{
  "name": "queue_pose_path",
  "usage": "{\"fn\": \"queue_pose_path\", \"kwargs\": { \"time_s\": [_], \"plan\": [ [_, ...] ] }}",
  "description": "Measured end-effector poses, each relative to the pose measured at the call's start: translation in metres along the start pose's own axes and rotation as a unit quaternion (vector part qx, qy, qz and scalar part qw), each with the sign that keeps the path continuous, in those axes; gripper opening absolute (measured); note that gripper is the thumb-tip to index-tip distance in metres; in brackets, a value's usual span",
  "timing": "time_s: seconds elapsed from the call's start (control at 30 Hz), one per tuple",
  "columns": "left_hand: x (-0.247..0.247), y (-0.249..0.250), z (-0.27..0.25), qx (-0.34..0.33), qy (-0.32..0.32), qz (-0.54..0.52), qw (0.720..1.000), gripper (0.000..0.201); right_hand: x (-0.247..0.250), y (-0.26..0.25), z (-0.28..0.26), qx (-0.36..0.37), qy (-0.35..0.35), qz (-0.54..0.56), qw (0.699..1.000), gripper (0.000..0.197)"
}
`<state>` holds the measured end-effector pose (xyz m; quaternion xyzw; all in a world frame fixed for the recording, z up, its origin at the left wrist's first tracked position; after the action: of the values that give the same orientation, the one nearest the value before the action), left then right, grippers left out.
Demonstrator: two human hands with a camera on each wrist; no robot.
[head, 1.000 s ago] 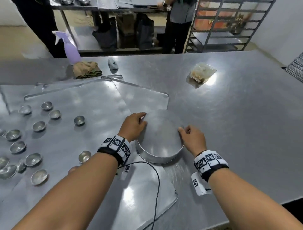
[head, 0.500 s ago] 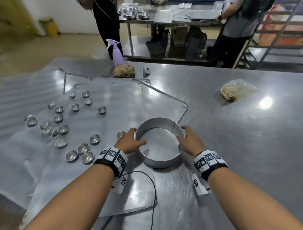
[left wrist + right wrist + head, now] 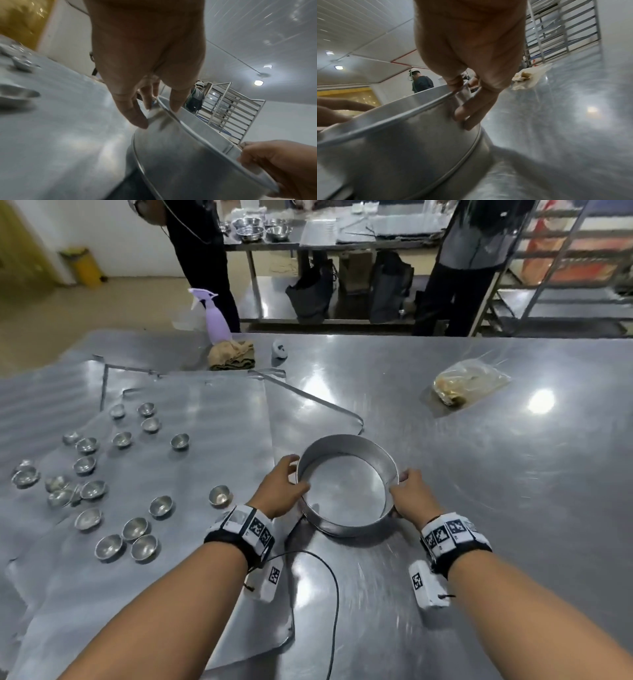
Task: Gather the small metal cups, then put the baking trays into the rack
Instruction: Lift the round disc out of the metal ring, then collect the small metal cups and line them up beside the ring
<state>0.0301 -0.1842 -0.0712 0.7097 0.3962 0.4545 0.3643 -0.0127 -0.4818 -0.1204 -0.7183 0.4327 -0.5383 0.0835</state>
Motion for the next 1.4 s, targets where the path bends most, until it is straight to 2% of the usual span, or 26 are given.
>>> {"fn": "queue_pose_path", "kwargs": {
  "time_s": [0.17, 0.33, 0.47, 0.57, 0.77, 0.93, 1.03, 1.1, 1.2, 1.4],
  "plan": [
    [-0.078, 0.010, 0.029, 0.017, -0.043, -0.039, 0.998, 0.059, 0.044, 0.051, 0.001, -0.035, 0.041, 0.047, 0.997, 0.045],
    [-0.128, 0.015, 0.070, -0.016, -0.060, -0.020, 0.998, 0.070, 0.078, 0.079, -0.002, -0.019, 0.077, 0.121, 0.990, 0.044],
    [-0.146, 0.030, 0.087, -0.028, -0.065, -0.026, 0.997, 0.068, 0.093, 0.088, 0.008, -0.029, 0.105, 0.152, 0.982, 0.038],
    [-0.154, 0.039, 0.100, -0.045, -0.070, -0.032, 0.996, 0.062, 0.097, 0.093, 0.024, -0.031, 0.112, 0.135, 0.984, 0.042],
    [-0.155, 0.050, 0.113, -0.053, -0.052, -0.006, 0.997, 0.067, 0.103, 0.090, 0.037, -0.039, 0.118, 0.111, 0.986, 0.050],
    [-0.143, 0.051, 0.099, -0.054, -0.042, 0.021, 0.997, 0.062, 0.123, 0.074, 0.015, -0.062, 0.197, 0.057, 0.977, 0.056],
    [-0.129, 0.051, 0.081, -0.057, -0.057, 0.036, 0.996, 0.052, 0.128, 0.043, -0.004, -0.017, 0.256, 0.028, 0.966, 0.045],
    [-0.111, 0.048, 0.067, -0.062, -0.060, 0.043, 0.995, 0.044, 0.119, 0.014, -0.015, 0.024, 0.265, 0.031, 0.963, 0.037],
    [-0.071, 0.034, 0.047, -0.058, -0.039, 0.056, 0.996, 0.035, 0.086, -0.030, -0.027, 0.082, 0.228, 0.064, 0.968, 0.029],
    [0.044, -0.019, -0.002, -0.036, 0.048, 0.079, 0.995, 0.024, -0.026, -0.107, -0.047, 0.153, 0.059, 0.012, 0.986, 0.022]
  ]
}}
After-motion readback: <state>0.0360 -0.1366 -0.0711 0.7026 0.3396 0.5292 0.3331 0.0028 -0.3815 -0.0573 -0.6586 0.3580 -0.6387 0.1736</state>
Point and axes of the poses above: each hand's wrist, its own z-axis towards the middle knuckle, its own x-axis out of the back of the hand, y = z × x, the point moved 10 cm from there along z, towards the middle knuckle, and after that the axes turned 11 degrees about -z, right-handed, at the moved point
